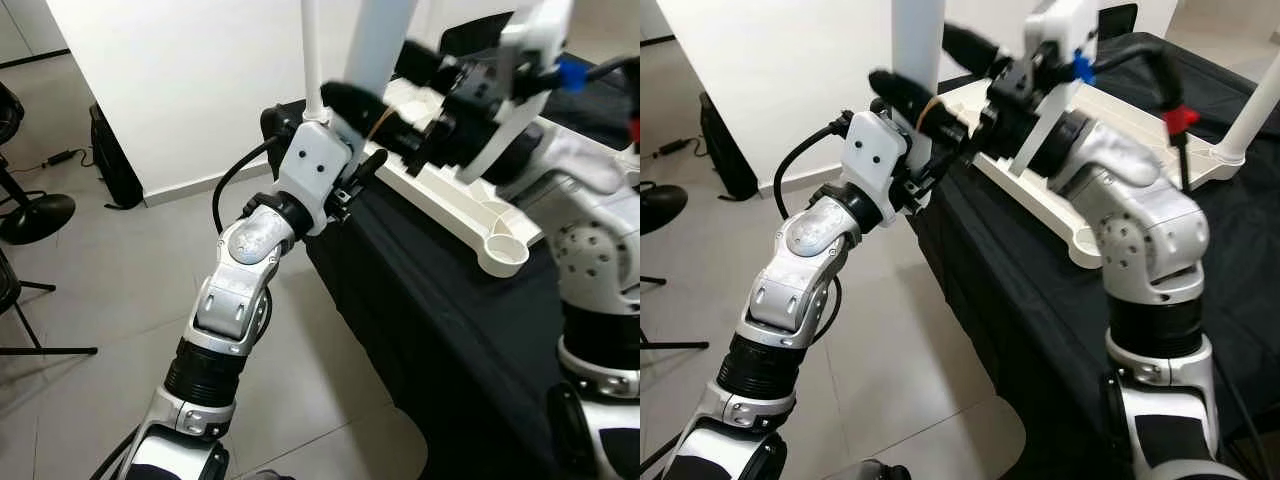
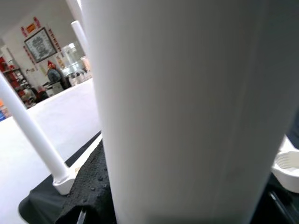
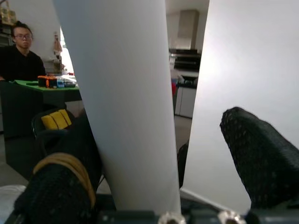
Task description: Building children table
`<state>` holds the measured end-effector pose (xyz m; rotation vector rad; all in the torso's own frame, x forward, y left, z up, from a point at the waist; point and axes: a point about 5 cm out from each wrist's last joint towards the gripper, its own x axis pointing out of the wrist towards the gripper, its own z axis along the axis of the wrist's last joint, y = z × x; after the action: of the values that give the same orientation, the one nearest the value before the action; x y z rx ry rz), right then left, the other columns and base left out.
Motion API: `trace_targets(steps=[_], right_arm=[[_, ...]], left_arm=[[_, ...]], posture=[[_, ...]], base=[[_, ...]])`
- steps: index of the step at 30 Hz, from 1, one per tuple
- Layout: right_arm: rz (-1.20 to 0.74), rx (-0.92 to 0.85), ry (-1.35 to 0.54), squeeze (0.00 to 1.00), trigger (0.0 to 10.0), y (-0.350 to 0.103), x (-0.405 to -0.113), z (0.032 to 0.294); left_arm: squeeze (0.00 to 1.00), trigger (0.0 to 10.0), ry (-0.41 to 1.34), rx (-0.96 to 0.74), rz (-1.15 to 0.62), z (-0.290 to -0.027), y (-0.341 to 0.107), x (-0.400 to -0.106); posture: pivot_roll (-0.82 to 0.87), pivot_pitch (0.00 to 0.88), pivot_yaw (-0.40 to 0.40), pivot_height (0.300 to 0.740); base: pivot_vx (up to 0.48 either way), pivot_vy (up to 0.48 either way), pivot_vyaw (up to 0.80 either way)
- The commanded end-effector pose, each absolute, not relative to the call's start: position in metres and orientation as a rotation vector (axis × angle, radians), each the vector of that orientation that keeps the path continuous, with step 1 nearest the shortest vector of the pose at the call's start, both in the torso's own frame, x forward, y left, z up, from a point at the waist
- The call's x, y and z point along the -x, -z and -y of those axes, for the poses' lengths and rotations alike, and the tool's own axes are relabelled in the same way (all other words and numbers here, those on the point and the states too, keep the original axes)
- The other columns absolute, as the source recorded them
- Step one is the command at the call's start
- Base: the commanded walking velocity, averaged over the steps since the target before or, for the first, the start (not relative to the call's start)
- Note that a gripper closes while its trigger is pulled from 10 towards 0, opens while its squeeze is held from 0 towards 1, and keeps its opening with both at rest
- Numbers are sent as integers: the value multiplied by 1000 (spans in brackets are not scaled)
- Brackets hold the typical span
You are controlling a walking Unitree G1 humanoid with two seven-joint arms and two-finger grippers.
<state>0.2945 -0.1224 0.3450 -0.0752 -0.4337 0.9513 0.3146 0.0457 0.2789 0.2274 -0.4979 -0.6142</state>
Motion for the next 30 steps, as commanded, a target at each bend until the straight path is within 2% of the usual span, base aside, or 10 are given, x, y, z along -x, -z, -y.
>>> trace_targets(steps=[1, 9, 10, 17, 18, 19, 20, 30], right_arm=[[399, 89, -961, 0, 10000, -337, -294, 115], [404, 47, -954, 0, 9765, -336, -295, 111], [407, 43, -941, 0, 0, -338, -296, 112], [407, 48, -892, 0, 0, -340, -300, 122], [409, 48, -881, 0, 0, -341, -300, 123], [409, 48, -881, 0, 0, -341, -300, 123], [412, 45, -858, 0, 0, -342, -302, 125], [413, 42, -811, 0, 0, -344, -306, 129]], left_arm=[[0, 0, 641, -218, 527, -43, -282, -309], [0, 0, 647, -218, 527, -42, -282, -308], [0, 0, 646, -218, 527, -42, -282, -308], [0, 0, 619, -228, 538, -45, -284, -310], [0, 3255, 607, -223, 541, -46, -285, -311], [0, 3255, 607, -223, 541, -46, -285, -311], [1000, 10000, 583, -217, 547, -48, -287, -313], [1000, 10000, 575, -208, 549, -53, -288, -314]], posture=[[-73, 70, 29, 740], [-73, 70, 30, 740], [-74, 71, 29, 740], [-77, 73, 30, 740], [-78, 73, 29, 740], [-78, 73, 29, 740], [-78, 72, 30, 740], [-80, 77, 32, 740]], base=[[0, 0, 0], [0, 0, 0], [0, 0, 0], [0, 0, 0], [0, 0, 0], [0, 0, 0], [0, 0, 0], [0, 0, 0]])
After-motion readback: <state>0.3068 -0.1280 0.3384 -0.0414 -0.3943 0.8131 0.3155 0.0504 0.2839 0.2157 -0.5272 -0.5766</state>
